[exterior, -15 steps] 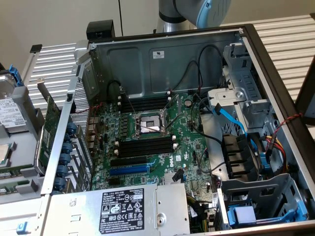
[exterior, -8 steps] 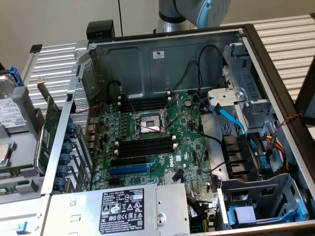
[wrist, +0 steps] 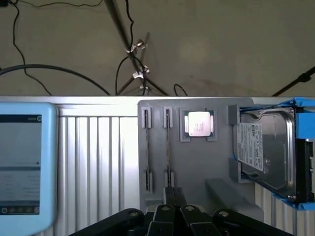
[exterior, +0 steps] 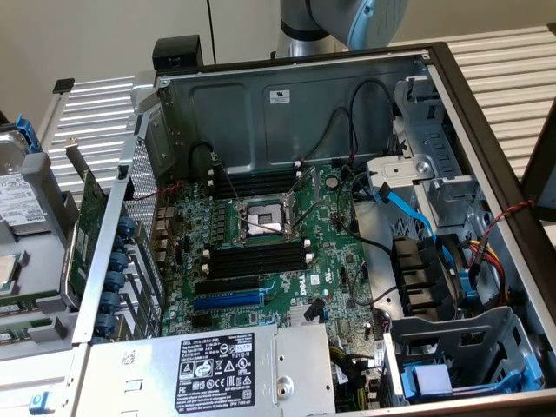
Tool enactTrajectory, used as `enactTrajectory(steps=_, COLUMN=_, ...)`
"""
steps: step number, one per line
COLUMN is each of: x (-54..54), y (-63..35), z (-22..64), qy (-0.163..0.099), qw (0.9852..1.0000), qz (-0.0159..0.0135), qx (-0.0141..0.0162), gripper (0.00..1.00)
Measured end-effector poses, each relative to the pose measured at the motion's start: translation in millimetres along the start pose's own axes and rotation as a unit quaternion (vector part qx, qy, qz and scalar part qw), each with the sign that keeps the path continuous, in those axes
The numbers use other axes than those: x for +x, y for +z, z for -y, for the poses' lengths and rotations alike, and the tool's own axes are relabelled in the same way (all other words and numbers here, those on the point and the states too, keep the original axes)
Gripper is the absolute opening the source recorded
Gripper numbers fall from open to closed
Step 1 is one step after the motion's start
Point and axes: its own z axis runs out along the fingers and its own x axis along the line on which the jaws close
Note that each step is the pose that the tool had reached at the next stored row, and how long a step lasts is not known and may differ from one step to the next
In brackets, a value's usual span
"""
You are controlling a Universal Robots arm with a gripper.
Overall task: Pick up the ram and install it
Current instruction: 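Pick up the ram and move it above insertion slot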
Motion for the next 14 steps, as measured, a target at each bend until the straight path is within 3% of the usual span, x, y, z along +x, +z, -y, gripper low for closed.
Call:
enactTrajectory(steps=2, x=0.9, y=3.7, z=-0.2, qy=-0.001, qw=1.0, qz=0.0, qx=0.0001, gripper=0.11)
enactTrajectory(steps=4, x=2.0, y=7.3, z=-0.2, qy=-0.001, qw=1.0, qz=0.0, qx=0.0, gripper=0.24)
enactTrajectory(steps=5, x=2.3, y=9.1, z=-0.2, qy=-0.002, qw=1.0, qz=0.0, qx=0.0, gripper=0.24)
enactTrajectory(steps=7, x=3.1, y=12.7, z=-0.2, qy=-0.002, qw=1.0, qz=0.0, qx=0.0, gripper=0.36)
enactTrajectory(steps=10, x=3.9, y=18.2, z=-0.2, qy=-0.003, qw=1.0, qz=0.0, qx=0.0, gripper=0.42)
enactTrajectory(steps=11, x=4.0, y=19.9, z=-0.1, qy=-0.003, qw=1.0, qz=0.0, qx=0.0, gripper=0.48)
enactTrajectory(steps=14, x=5.4, y=25.4, z=0.0, qy=-0.003, qw=1.0, qz=0.0, qx=0.0, gripper=0.48)
